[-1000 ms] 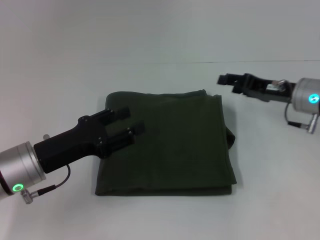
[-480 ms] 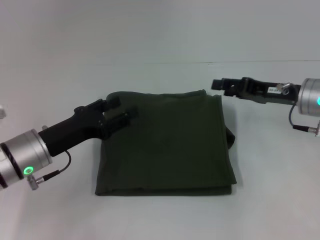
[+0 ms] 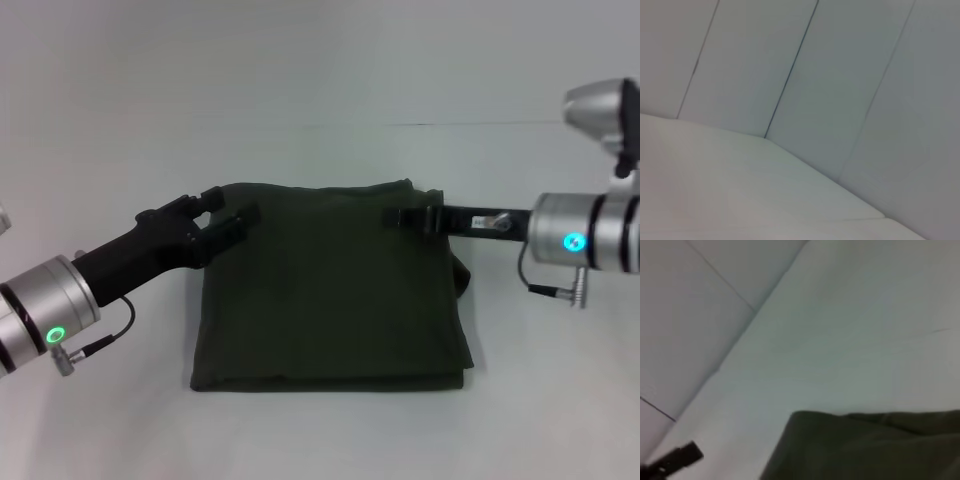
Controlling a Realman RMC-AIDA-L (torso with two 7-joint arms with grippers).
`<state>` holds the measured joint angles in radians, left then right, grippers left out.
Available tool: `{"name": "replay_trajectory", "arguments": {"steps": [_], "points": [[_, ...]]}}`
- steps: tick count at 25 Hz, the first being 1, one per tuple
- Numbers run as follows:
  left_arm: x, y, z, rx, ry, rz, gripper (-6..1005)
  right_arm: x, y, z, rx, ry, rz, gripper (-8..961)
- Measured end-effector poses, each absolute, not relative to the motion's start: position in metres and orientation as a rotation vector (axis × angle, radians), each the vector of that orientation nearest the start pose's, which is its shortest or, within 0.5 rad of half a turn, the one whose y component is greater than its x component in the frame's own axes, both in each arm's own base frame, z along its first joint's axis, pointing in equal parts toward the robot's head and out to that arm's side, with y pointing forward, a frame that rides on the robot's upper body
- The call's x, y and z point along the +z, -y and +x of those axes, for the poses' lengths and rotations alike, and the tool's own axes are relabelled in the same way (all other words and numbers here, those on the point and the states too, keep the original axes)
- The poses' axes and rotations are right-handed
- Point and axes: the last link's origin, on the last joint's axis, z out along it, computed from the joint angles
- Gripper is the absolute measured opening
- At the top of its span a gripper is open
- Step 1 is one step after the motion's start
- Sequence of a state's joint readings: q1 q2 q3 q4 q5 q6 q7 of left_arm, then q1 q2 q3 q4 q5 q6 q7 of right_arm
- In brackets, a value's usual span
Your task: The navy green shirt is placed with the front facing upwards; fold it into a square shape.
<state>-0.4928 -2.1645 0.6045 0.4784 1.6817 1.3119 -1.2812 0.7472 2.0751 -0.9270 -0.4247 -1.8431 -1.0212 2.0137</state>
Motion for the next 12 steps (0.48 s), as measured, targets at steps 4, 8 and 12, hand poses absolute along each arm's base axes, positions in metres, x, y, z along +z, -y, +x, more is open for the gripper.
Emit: {"name": "replay_trajectory", "arguments": {"steps": [4,8,12], "points": [[-0.026,-0.34,-0.275,-0.99,0.884,-2.241,672,-0.069,-0.405,0.233,0.541,-1.43,-2.316,221],[-0.026,-0.339,-0.276,-0.988,0.888,-2.239,672,-0.073,-0.407,0.242,0.485,-1.427,-2.264,61],[-0.026,-0.338,-0.277,-0.987,0.89,-2.237,671,-0.069,-0.409,0.248,0.473,-1.422,-2.226,18]]}}
